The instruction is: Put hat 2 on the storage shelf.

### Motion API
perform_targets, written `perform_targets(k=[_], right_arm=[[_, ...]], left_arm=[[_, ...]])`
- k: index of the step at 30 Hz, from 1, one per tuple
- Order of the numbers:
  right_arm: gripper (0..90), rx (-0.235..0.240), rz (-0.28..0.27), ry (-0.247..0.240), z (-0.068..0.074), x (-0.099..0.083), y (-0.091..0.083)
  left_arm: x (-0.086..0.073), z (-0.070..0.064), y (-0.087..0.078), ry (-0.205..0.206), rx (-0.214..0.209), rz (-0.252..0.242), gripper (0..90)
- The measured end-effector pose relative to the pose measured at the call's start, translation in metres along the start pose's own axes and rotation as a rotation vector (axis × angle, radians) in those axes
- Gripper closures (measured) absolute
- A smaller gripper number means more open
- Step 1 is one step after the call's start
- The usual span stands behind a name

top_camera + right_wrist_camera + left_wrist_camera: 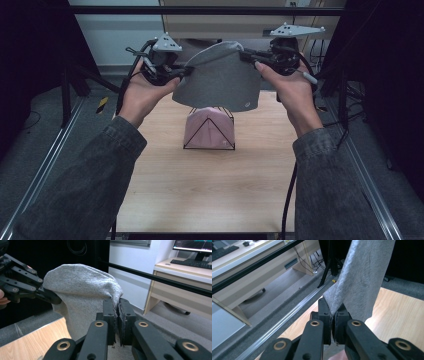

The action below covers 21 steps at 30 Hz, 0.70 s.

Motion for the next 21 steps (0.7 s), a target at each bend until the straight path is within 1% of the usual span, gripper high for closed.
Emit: perform_targets(k=[1, 2, 3, 4, 5, 6, 7, 9, 12, 14, 15, 16, 17, 18, 20, 21], right_arm=[[85.8, 0.0, 0.0, 0.0, 0.0, 0.0, 0.0], [85.8, -0.004, 0.005, 0.006, -0.005, 0.0, 0.003], [85.8, -0.007, 0.007, 0.009, -0.007, -0.001, 0.005], [85.8, -0.011, 0.006, 0.012, -0.009, -0.001, 0.007], [85.8, -0.012, 0.007, 0.017, -0.012, -0.002, 0.009], [85.8, -0.015, 0.008, 0.022, -0.015, -0.003, 0.011], [85.8, -0.015, 0.008, 0.022, -0.015, -0.003, 0.011], [85.7, -0.018, 0.013, 0.026, -0.019, -0.005, 0.015], [85.8, -0.02, 0.011, 0.039, -0.028, -0.009, 0.024], [85.7, -0.02, 0.008, 0.047, -0.029, -0.01, 0.027], [85.7, -0.02, 0.009, 0.049, -0.031, -0.011, 0.029], [85.7, -0.022, 0.012, 0.051, -0.032, -0.012, 0.032], [85.8, -0.022, 0.024, 0.054, -0.035, -0.014, 0.037], [85.8, -0.022, 0.024, 0.054, -0.035, -0.014, 0.037], [85.8, -0.026, 0.043, 0.053, -0.038, -0.018, 0.043], [85.8, -0.026, 0.043, 0.053, -0.038, -0.018, 0.043]], left_arm=[[0.001, 0.001, 0.002, 0.007, 0.008, 0.001, 87.0], [0.002, 0.002, 0.007, 0.009, 0.016, -0.004, 87.0], [0.002, 0.004, 0.011, 0.02, 0.022, 0.003, 87.0], [0.002, 0.004, 0.011, 0.02, 0.022, 0.003, 87.0], [0.001, 0.006, 0.018, 0.014, 0.019, 0.004, 87.0], [0.0, 0.008, 0.022, 0.007, 0.01, 0.007, 87.0], [0.0, 0.008, 0.022, 0.007, 0.01, 0.007, 87.1], [-0.002, 0.01, 0.028, 0.014, 0.013, 0.013, 87.0], [-0.004, 0.015, 0.036, -0.009, 0.011, 0.012, 87.0], [-0.005, 0.018, 0.04, -0.005, 0.018, 0.012, 87.1], [-0.007, 0.02, 0.042, -0.009, 0.023, 0.012, 87.1], [-0.008, 0.022, 0.044, -0.007, 0.026, 0.015, 87.1], [-0.011, 0.025, 0.049, -0.02, 0.024, 0.013, 87.1], [-0.011, 0.025, 0.049, -0.02, 0.024, 0.013, 87.0], [-0.016, 0.03, 0.056, -0.031, 0.021, 0.017, 87.0], [-0.016, 0.03, 0.056, -0.031, 0.021, 0.017, 87.0]])
Point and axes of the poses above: each handheld gripper's, and its own axes: y roughly forward along the jaws, x roughly out of its top, z roughly to its left, the point moved 1 cm from there along y, roughly forward along the jaws, and after that the axes turned 8 degrees about x, right-handed, at the moved point
